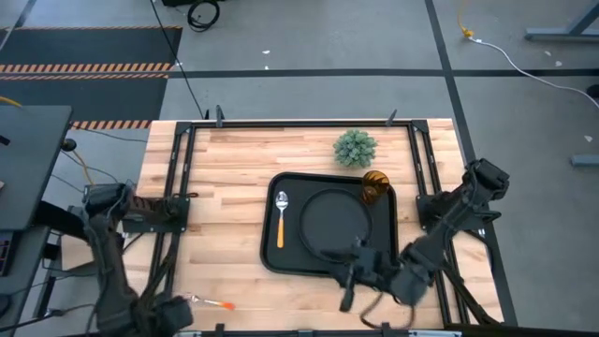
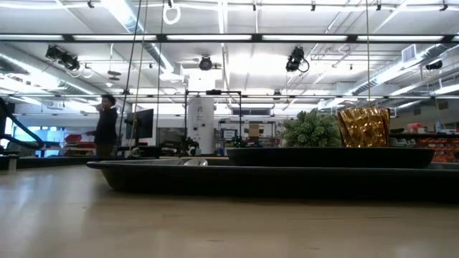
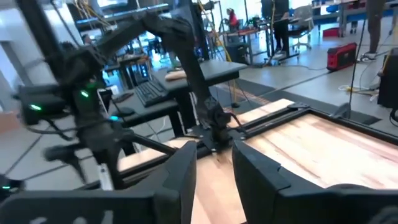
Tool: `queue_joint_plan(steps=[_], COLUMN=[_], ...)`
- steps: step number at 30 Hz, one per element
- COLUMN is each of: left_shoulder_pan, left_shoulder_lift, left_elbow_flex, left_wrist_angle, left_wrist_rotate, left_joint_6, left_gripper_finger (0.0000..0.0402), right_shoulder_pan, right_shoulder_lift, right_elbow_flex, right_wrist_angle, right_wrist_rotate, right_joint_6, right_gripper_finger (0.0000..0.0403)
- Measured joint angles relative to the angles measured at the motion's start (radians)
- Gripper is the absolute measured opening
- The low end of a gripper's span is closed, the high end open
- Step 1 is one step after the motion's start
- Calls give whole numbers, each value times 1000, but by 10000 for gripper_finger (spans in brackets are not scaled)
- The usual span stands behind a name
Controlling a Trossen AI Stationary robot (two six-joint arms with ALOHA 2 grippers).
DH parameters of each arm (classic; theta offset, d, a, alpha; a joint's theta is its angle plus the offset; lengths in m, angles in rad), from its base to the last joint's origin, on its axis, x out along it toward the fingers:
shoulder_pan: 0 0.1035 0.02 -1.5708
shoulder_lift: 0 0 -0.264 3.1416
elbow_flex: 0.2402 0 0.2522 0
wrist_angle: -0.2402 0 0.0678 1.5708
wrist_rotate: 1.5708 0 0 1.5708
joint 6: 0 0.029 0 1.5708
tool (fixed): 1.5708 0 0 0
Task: Pick and place plate/cup/fork/spoon on tray
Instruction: Put the orange fork on the black serving tray
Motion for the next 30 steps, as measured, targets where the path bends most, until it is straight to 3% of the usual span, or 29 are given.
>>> queue_joint_plan(steps=[6,10,15,20,30], left_shoulder_pan=[-31,-27,-26,-9,79], left_shoulder_lift=[102,159,172,164,164], left_elbow_flex=[-1,0,-1,2,45], left_wrist_angle=[136,305,299,297,186], left_wrist_rotate=[264,305,274,251,189], left_joint_6=[-167,-167,-143,-143,51], left_gripper_finger=[318,318,318,318,318], right_shoulder_pan=[70,73,34,-7,-47], right_shoulder_lift=[101,178,238,239,239], right_elbow_flex=[165,313,450,472,472], right_wrist_angle=[-40,-172,-468,-644,-714], right_wrist_rotate=[64,52,-70,-221,-242], right_joint_6=[-62,-94,46,210,251], right_gripper_finger=[99,91,88,88,88])
